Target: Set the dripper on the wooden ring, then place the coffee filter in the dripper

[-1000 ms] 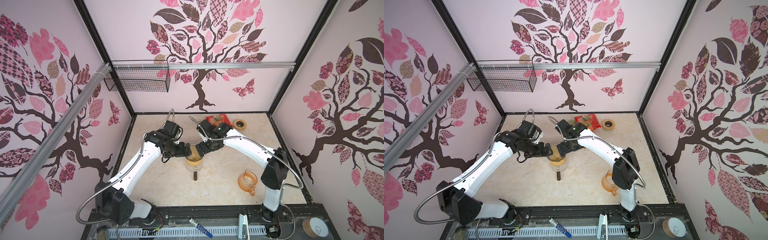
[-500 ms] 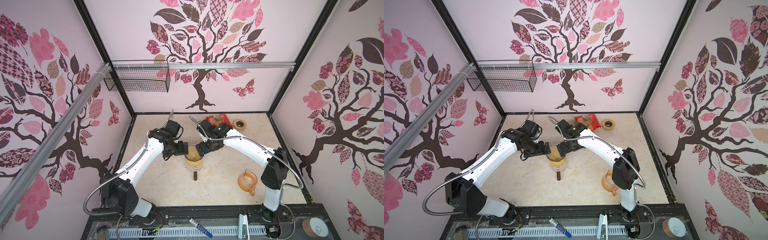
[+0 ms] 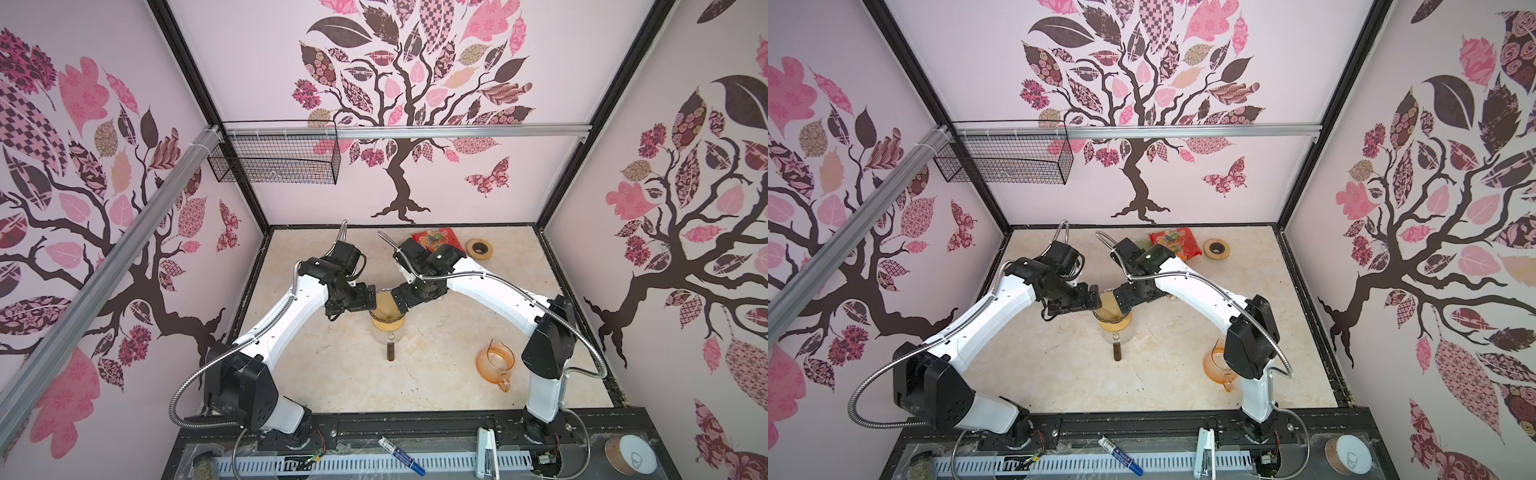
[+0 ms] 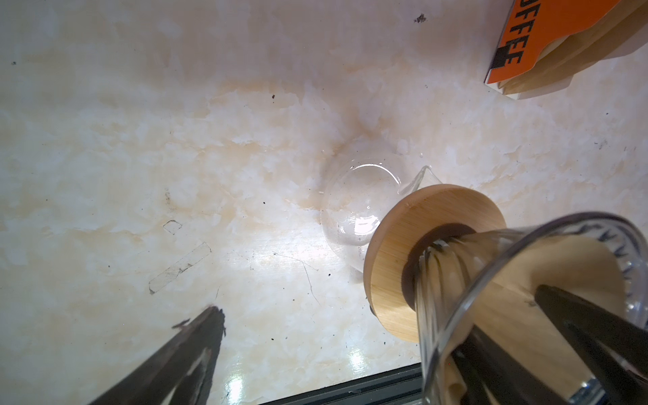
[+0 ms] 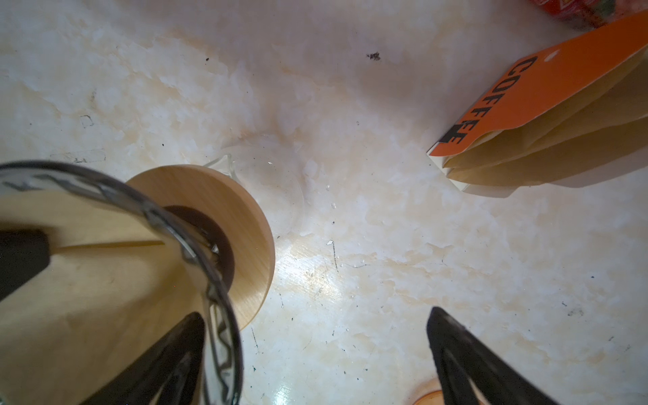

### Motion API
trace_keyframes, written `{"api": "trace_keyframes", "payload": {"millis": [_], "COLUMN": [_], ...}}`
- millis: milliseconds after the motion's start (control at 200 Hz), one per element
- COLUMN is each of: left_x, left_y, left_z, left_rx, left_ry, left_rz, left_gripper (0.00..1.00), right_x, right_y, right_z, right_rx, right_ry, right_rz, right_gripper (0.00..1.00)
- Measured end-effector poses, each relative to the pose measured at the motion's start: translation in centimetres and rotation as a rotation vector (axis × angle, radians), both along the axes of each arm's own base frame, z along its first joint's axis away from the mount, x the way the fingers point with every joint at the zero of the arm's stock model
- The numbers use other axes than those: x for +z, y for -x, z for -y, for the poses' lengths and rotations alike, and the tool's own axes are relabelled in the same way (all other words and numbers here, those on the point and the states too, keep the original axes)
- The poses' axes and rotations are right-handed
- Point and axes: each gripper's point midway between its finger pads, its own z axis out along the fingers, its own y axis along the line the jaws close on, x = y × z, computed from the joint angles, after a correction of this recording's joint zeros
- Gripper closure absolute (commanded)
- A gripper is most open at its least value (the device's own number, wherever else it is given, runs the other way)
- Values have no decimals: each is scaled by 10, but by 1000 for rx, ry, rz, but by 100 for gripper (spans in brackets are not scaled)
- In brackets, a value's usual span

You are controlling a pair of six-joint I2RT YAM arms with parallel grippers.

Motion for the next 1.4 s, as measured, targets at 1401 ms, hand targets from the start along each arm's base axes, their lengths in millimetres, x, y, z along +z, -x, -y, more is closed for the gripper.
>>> {"api": "trace_keyframes", "payload": {"millis": [1401], "left_x": [11], "left_y": [1], "left_z": [5], "left_rx": [-23], "left_ry": [60], "left_rz": [24], "left_gripper": [3], "right_x": [14], "right_y": [-2], "right_z": [-9], "right_rx": [9], "right_ry": [-47], "right_rz": [5], "right_gripper": [0]}}
